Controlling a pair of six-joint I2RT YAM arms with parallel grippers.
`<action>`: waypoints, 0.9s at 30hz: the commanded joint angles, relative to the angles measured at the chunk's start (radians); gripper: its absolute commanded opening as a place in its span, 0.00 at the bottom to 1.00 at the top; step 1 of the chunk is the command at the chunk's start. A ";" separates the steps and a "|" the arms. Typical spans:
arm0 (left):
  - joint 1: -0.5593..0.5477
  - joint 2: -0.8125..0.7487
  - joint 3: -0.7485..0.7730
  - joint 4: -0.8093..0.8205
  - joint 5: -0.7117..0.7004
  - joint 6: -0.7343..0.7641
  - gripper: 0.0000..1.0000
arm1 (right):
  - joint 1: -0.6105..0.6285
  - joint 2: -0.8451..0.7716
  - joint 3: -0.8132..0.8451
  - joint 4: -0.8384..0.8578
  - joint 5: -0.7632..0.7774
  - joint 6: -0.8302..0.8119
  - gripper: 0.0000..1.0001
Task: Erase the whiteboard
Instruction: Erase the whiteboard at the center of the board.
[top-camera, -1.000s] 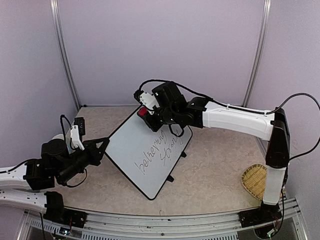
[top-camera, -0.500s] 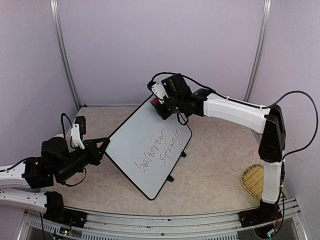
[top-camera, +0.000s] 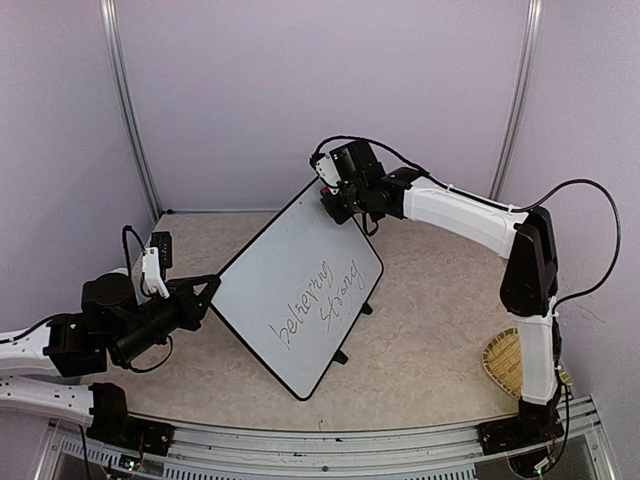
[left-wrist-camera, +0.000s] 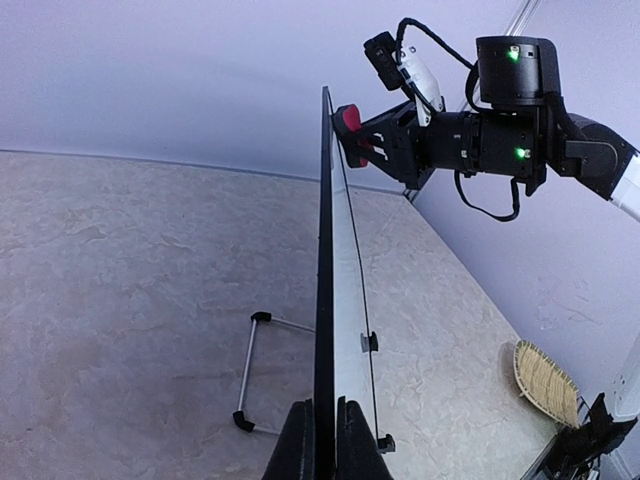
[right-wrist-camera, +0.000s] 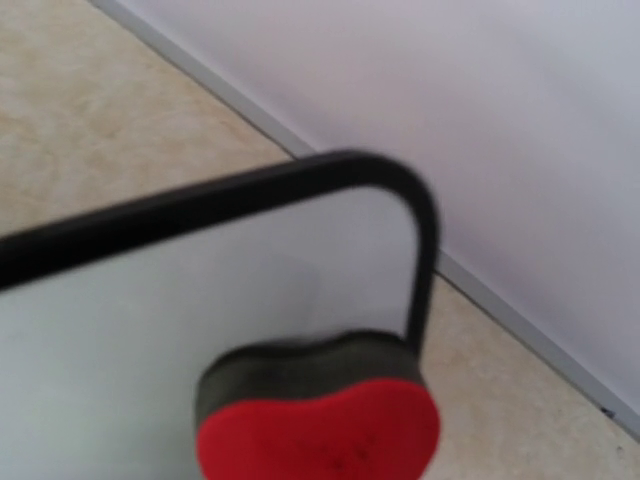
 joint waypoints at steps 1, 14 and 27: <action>-0.033 0.011 0.013 -0.043 0.233 0.098 0.00 | -0.007 0.073 0.056 -0.013 0.014 -0.022 0.17; -0.034 0.019 0.009 -0.031 0.242 0.097 0.00 | 0.003 0.029 0.018 0.079 -0.128 -0.021 0.17; -0.033 0.028 -0.002 -0.014 0.248 0.093 0.00 | 0.101 0.006 -0.057 0.103 -0.059 -0.073 0.17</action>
